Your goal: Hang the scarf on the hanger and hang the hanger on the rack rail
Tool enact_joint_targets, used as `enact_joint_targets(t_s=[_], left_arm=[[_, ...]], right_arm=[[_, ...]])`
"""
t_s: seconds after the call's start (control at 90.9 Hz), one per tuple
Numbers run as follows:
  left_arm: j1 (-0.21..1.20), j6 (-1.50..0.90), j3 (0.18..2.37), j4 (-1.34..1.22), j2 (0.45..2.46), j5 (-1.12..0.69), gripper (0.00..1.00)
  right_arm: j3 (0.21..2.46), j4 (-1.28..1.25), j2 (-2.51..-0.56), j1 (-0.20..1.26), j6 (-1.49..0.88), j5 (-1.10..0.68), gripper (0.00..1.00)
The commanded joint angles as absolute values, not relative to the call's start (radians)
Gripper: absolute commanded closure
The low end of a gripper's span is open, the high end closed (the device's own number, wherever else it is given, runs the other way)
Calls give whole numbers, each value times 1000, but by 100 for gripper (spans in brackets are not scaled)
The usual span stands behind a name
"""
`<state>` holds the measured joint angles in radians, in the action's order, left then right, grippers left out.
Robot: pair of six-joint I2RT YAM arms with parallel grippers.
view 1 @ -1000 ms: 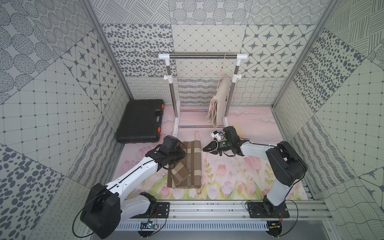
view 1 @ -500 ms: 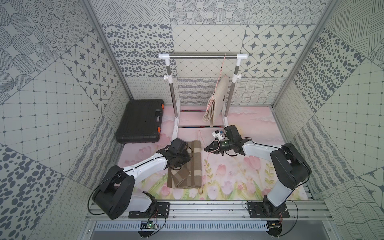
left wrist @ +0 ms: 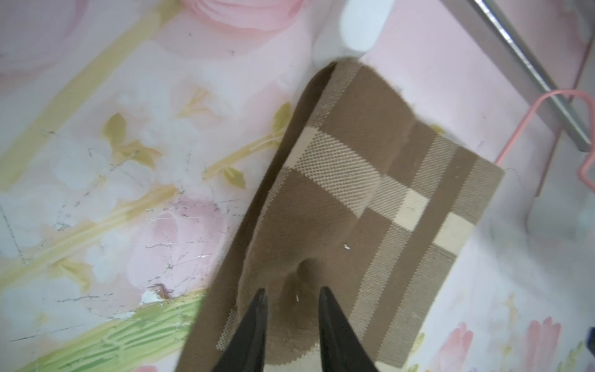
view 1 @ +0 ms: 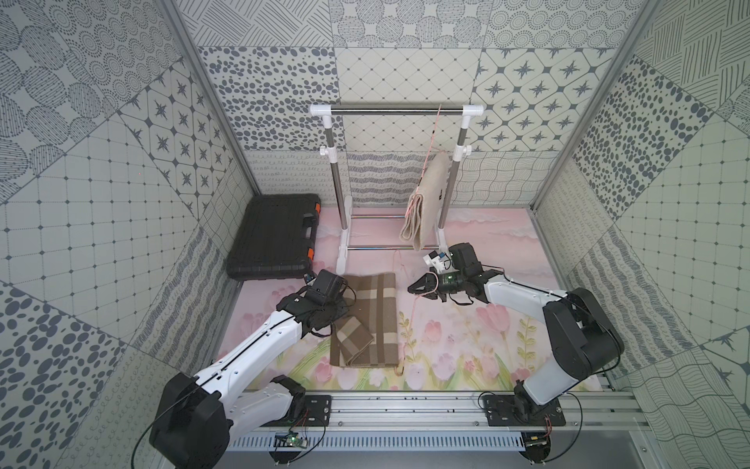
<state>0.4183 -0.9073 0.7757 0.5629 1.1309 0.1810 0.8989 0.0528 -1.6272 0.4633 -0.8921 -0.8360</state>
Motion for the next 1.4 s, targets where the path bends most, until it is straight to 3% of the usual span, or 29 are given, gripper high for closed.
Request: enact_joint_targets(t_s=[0.0, 0.187, 0.33, 0.561, 0.737, 0.825, 0.913, 1.089, 1.276, 1.387], left_arm=[[507, -929, 894, 437, 1189, 159, 72], [598, -1071, 873, 168, 1419, 29, 71], [601, -1095, 869, 213, 1546, 58, 74], [570, -1062, 844, 607, 1373, 322, 75], [437, -982, 778, 759, 1329, 376, 74], [426, -938, 801, 766, 1289, 378, 78], [507, -875, 881, 687, 1248, 350, 77], [788, -743, 1062, 481, 1301, 299, 63], [981, -783, 986, 414, 1327, 323, 69], [1044, -824, 906, 343, 1326, 363, 63]], right_arm=[[880, 67, -1625, 459, -831, -828, 100], [893, 67, -1642, 462, -826, -825, 100], [895, 67, -1639, 462, -825, -822, 100], [872, 65, -1625, 454, -824, -819, 100], [857, 66, -1614, 436, -818, -821, 100], [862, 67, -1614, 437, -817, -829, 100], [871, 72, -1618, 441, -821, -825, 100], [931, 76, -1649, 463, -849, -803, 100], [1012, 82, -1677, 497, -867, -786, 100], [1025, 85, -1682, 503, -867, -786, 100]])
